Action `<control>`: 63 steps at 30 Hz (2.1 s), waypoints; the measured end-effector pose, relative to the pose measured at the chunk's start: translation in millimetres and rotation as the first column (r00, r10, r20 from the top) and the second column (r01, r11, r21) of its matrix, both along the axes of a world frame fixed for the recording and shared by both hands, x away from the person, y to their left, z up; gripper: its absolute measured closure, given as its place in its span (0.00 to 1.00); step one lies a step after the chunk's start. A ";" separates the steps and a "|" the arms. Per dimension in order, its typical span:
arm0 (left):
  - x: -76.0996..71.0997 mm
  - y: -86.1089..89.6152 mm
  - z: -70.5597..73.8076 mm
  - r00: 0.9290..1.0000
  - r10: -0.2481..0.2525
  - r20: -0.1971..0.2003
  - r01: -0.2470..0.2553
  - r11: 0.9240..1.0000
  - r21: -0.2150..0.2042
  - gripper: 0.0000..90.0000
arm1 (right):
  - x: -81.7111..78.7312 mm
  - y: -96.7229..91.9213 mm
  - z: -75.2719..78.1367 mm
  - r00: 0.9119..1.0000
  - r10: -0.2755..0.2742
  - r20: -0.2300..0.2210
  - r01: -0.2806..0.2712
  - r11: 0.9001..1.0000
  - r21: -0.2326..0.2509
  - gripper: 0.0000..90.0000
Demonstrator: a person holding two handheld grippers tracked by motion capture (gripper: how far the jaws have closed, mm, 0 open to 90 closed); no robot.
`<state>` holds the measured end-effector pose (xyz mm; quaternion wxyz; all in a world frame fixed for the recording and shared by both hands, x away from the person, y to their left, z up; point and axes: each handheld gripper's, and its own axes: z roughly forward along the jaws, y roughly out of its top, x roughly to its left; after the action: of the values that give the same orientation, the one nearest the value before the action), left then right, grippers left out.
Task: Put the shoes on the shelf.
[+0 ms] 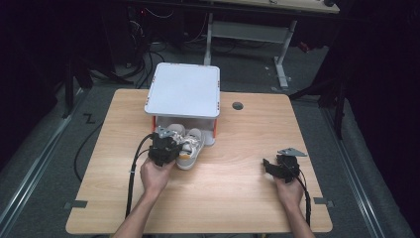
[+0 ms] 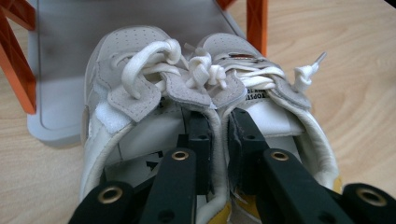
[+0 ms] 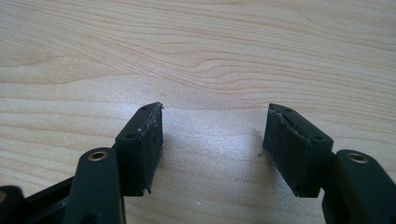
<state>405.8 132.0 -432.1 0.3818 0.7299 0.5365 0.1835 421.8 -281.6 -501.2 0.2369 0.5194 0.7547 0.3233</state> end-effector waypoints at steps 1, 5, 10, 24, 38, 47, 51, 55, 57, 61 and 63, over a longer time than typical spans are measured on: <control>3.1 0.6 -1.7 1.000 0.004 -0.003 -0.004 1.000 -0.008 0.90 | 0.0 0.0 0.0 1.000 0.000 0.000 0.000 1.000 0.000 0.42; 15.6 -1.8 -8.0 0.999 0.037 -0.015 -0.037 0.999 0.003 0.90 | 0.0 0.0 0.0 1.000 0.001 0.000 -0.001 1.000 0.000 0.42; 31.4 -9.5 -11.2 0.998 0.055 0.001 -0.055 0.998 0.030 0.89 | -0.1 0.1 0.1 1.000 0.002 -0.002 -0.002 1.000 0.001 0.42; 57.0 -14.1 -17.1 0.996 0.089 0.010 -0.090 0.994 0.057 0.87 | 0.3 0.3 0.0 1.000 0.007 -0.001 -0.007 1.000 0.000 0.42; 58.6 -18.9 -19.1 0.996 0.091 -0.003 -0.091 0.993 0.074 0.66 | 1.0 7.0 4.1 0.999 0.035 -0.008 -0.035 0.999 -0.019 0.63; 57.6 -19.1 -17.1 0.998 0.069 -0.015 -0.068 0.997 0.024 0.45 | -2.7 32.7 34.3 0.981 0.188 0.039 -0.190 0.979 0.075 0.80; 54.2 -19.4 -13.4 0.998 0.070 -0.010 -0.069 0.997 0.036 0.38 | 1.6 43.4 47.7 0.971 0.234 0.051 -0.238 0.965 0.108 0.82; 51.4 -15.9 -9.4 0.998 0.066 -0.003 -0.066 0.998 0.024 0.34 | 9.9 64.1 70.6 0.954 0.290 0.077 -0.298 0.944 0.144 0.84; 50.3 -14.3 -6.1 0.998 0.069 0.012 -0.069 0.998 0.014 0.33 | 13.7 72.5 80.6 0.945 0.312 0.094 -0.323 0.934 0.150 0.85; 48.2 -12.3 -1.8 0.997 0.074 0.029 -0.074 0.997 0.000 0.30 | 21.3 90.6 103.0 0.931 0.343 0.123 -0.360 0.917 0.171 0.86; 45.3 -12.6 0.1 0.997 0.070 0.038 -0.070 0.998 0.005 0.28 | 25.7 99.9 114.1 0.924 0.356 0.140 -0.377 0.910 0.174 0.87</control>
<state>451.1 119.4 -431.9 0.3830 0.7082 0.5539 0.2121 447.6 -181.7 -387.1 0.1586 0.3715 0.7894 0.4623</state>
